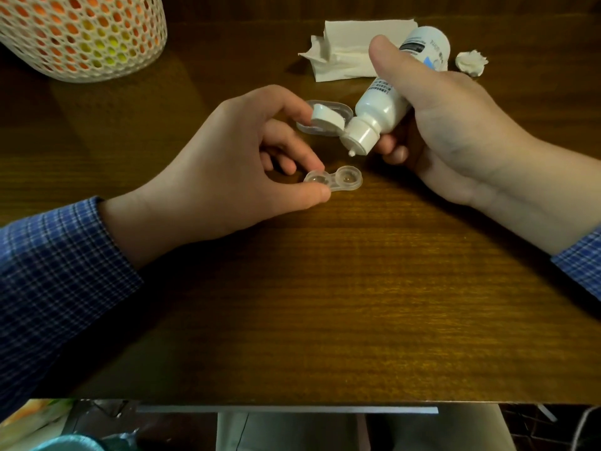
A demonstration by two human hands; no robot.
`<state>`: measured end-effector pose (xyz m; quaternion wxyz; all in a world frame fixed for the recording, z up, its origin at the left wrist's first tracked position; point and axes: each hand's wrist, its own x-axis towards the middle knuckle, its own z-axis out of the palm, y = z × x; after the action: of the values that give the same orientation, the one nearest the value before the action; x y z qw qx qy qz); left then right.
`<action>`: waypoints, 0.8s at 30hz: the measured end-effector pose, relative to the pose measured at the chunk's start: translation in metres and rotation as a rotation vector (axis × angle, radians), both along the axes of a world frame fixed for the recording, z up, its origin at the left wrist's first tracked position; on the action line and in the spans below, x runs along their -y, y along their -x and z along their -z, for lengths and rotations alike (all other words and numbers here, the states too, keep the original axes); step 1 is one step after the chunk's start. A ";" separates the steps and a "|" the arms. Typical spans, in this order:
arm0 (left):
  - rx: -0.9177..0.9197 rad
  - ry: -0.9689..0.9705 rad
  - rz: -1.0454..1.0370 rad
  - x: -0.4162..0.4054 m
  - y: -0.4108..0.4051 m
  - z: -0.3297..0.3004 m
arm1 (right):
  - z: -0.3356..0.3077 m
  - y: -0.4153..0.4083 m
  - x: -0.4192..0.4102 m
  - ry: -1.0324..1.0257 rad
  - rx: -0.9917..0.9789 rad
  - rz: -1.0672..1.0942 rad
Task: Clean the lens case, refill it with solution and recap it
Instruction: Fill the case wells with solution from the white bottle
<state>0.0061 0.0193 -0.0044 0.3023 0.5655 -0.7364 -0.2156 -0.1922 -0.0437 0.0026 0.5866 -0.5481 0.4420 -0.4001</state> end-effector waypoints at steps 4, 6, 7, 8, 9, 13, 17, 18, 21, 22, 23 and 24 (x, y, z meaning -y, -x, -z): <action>0.023 0.011 0.023 -0.001 0.001 -0.001 | -0.001 0.002 0.003 -0.054 0.073 0.015; 0.051 0.029 0.036 -0.002 0.000 -0.001 | -0.001 0.003 0.004 -0.068 0.097 0.015; 0.065 0.035 0.044 -0.002 0.000 -0.001 | -0.001 0.004 0.004 -0.074 0.104 0.015; 0.075 0.038 0.052 -0.003 0.000 -0.001 | -0.001 0.004 0.005 -0.083 0.113 0.016; 0.080 0.040 0.060 -0.003 0.000 -0.001 | -0.001 0.005 0.005 -0.092 0.125 0.017; 0.062 0.047 0.098 -0.007 0.000 0.000 | 0.000 0.008 0.007 -0.120 0.192 0.003; 0.026 0.037 0.153 -0.008 0.002 0.000 | 0.001 0.014 0.009 -0.166 0.283 -0.004; 0.024 0.039 0.160 -0.008 0.002 0.000 | 0.001 0.015 0.010 -0.177 0.302 -0.004; 0.029 0.070 0.135 -0.007 0.002 0.002 | 0.002 0.018 0.012 -0.205 0.348 -0.001; 0.035 0.087 0.111 -0.006 0.003 0.002 | 0.002 0.018 0.012 -0.212 0.357 0.001; 0.046 0.105 0.086 -0.005 0.004 0.003 | 0.002 0.018 0.013 -0.217 0.361 0.005; 0.062 0.122 0.065 -0.003 0.005 0.003 | 0.002 0.018 0.013 -0.221 0.359 0.008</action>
<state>0.0011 0.0227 -0.0078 0.3062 0.5283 -0.7751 -0.1625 -0.2104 -0.0564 0.0007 0.7110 -0.3985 0.3739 -0.4426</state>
